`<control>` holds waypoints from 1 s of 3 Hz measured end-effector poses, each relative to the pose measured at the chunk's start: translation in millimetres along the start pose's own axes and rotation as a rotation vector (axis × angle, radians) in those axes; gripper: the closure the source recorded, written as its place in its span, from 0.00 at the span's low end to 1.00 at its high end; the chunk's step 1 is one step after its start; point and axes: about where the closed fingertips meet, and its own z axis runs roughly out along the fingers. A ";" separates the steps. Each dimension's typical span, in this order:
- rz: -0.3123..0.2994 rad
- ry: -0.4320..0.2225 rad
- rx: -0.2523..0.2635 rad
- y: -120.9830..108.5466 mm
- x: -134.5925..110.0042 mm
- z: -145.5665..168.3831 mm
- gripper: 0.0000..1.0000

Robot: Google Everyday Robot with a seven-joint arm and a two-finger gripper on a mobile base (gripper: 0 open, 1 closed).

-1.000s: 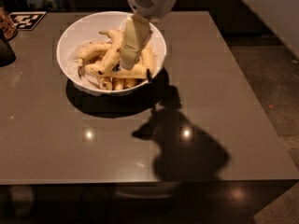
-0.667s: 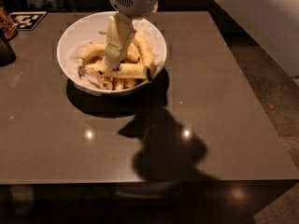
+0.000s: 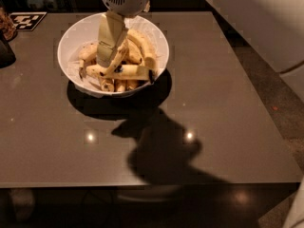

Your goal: Pick banana from white bowl

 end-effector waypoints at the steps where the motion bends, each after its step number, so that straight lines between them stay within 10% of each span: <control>1: 0.028 -0.018 0.009 -2.7 -3.2 1.2 0.00; 3: 0.213 0.004 0.001 -30.6 -13.8 13.1 0.00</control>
Offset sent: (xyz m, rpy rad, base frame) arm 0.0361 -0.0053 0.0048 0.0454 0.0551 -0.2705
